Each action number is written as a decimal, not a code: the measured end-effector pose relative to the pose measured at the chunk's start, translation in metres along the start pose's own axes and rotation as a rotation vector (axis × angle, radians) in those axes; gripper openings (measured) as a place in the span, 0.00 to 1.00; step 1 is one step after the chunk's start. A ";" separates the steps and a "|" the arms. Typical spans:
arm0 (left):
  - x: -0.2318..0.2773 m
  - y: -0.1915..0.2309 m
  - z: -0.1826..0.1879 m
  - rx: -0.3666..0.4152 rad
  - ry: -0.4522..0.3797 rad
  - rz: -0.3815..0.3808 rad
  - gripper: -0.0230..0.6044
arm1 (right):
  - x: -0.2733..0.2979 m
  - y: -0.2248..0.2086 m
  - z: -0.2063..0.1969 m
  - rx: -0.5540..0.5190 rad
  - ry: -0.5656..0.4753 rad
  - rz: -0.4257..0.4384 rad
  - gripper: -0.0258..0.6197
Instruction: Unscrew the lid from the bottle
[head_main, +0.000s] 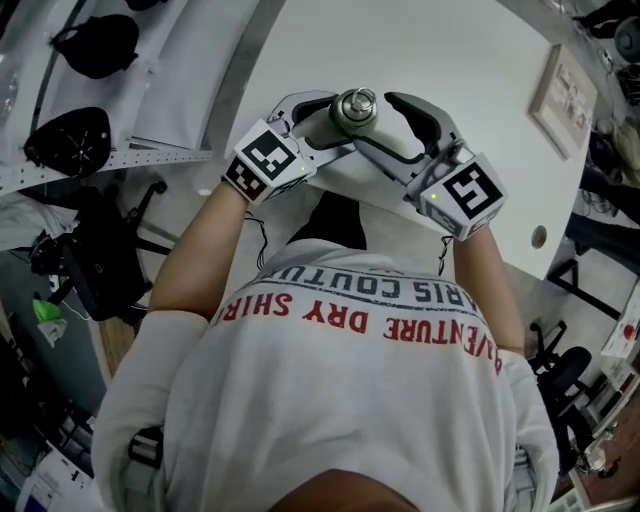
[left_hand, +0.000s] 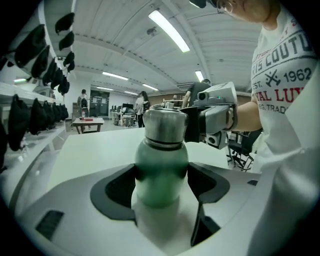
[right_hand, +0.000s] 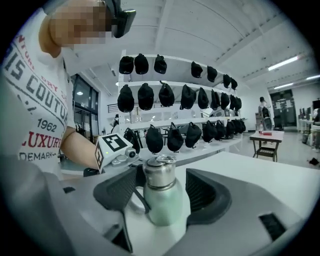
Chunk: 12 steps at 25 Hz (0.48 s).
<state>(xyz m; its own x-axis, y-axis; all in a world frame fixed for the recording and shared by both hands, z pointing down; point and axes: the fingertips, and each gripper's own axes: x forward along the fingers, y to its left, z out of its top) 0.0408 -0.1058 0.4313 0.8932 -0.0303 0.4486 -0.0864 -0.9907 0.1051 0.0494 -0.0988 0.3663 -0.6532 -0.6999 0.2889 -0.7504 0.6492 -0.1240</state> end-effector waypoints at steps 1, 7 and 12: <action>0.000 -0.001 0.000 -0.016 -0.007 0.031 0.58 | -0.001 0.001 -0.002 0.000 0.009 -0.022 0.50; 0.000 0.000 -0.002 -0.095 -0.045 0.191 0.58 | 0.005 0.008 -0.002 0.023 0.024 -0.135 0.50; -0.001 0.000 -0.001 -0.121 -0.072 0.258 0.58 | 0.010 0.009 0.002 0.016 0.031 -0.185 0.50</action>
<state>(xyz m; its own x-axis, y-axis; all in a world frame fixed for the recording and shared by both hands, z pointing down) 0.0393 -0.1054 0.4317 0.8635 -0.2926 0.4109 -0.3627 -0.9263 0.1025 0.0358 -0.1009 0.3658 -0.5005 -0.7972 0.3376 -0.8593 0.5050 -0.0812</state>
